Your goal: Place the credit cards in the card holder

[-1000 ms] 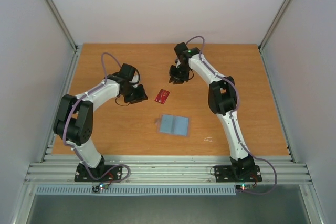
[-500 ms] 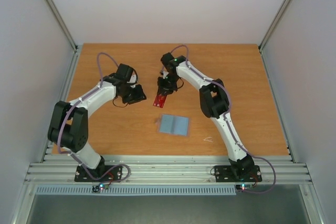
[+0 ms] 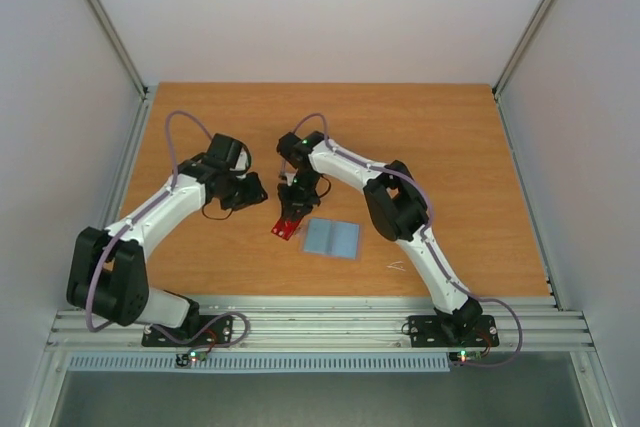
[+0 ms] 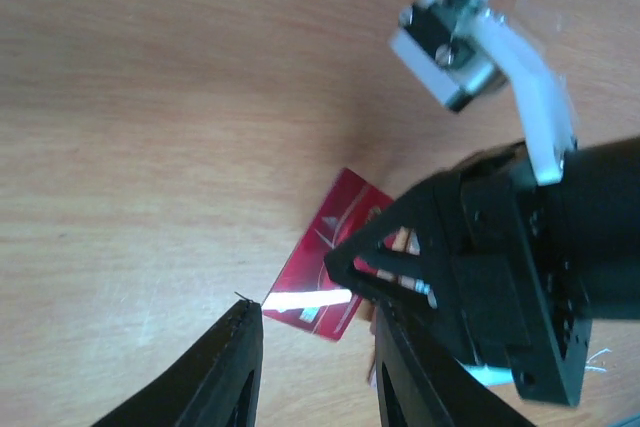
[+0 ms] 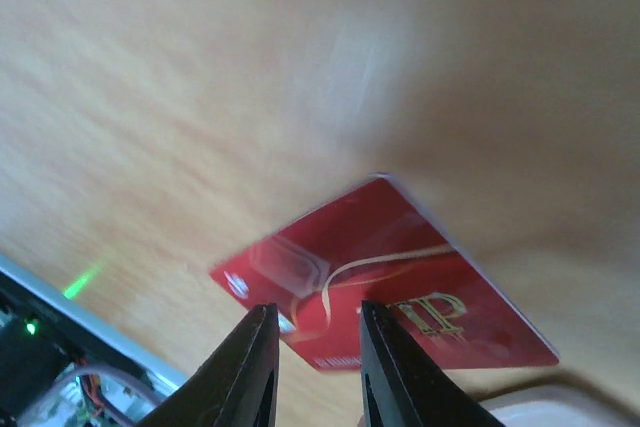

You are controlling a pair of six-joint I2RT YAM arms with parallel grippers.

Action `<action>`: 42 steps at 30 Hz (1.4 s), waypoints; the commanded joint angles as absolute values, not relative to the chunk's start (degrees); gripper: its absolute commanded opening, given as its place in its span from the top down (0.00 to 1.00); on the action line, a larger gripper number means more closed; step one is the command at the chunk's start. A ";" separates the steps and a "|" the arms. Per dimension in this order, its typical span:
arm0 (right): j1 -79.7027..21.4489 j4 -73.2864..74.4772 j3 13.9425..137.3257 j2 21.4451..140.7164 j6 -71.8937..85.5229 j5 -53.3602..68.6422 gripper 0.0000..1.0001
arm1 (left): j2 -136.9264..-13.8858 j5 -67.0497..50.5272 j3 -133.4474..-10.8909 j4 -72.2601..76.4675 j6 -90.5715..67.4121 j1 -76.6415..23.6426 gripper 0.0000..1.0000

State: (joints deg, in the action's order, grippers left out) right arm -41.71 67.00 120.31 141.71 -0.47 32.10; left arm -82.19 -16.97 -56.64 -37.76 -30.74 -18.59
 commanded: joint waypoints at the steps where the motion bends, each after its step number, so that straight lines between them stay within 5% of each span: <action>1: -45.68 66.45 114.95 139.15 2.81 33.70 0.74 | -78.30 -14.75 -53.84 -39.54 -31.79 -18.20 0.67; 11: -46.97 60.86 113.85 134.60 1.19 34.80 0.75 | -74.06 -13.42 -50.72 -42.69 -32.73 -18.24 0.66; 24: -38.42 61.66 116.88 138.84 -1.06 25.88 0.76 | -90.00 -20.84 -57.04 -38.78 -29.50 -18.44 0.67; 42: -42.06 57.72 104.58 136.55 -2.21 35.90 0.77 | -100.31 -29.06 -55.04 -36.81 -29.05 -22.53 0.67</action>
